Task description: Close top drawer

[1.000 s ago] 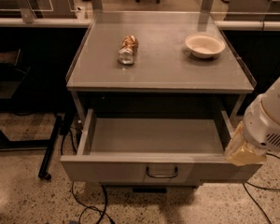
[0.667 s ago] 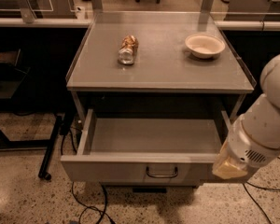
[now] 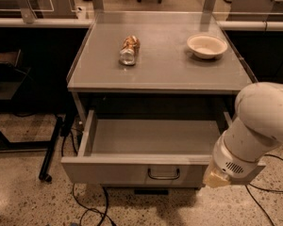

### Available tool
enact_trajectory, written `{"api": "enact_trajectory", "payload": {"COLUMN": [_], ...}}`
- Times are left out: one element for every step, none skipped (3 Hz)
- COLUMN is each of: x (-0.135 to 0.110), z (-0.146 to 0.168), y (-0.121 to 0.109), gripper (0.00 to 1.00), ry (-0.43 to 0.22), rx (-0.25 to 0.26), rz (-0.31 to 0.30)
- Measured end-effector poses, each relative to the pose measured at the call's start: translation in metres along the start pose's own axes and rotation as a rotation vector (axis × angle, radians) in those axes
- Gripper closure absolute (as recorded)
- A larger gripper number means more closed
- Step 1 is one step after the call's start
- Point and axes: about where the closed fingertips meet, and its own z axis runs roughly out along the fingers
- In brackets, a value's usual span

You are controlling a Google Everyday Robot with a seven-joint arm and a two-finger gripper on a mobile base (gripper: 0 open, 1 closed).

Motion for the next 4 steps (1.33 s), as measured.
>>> {"api": "enact_trajectory", "payload": {"x": [-0.001,-0.004,-0.011,-0.015], "z": [0.025,0.045,0.051,0.048], "y": [-0.007,-0.018,-0.034,-0.045], "gripper": [1.00,1.00,1.00,1.00], "ry": [0.013,0.025,0.031,0.029], "rx": [-0.009,-0.005,0.023,0.046], "rz": [0.012,0.014,-0.003,-0.016]}}
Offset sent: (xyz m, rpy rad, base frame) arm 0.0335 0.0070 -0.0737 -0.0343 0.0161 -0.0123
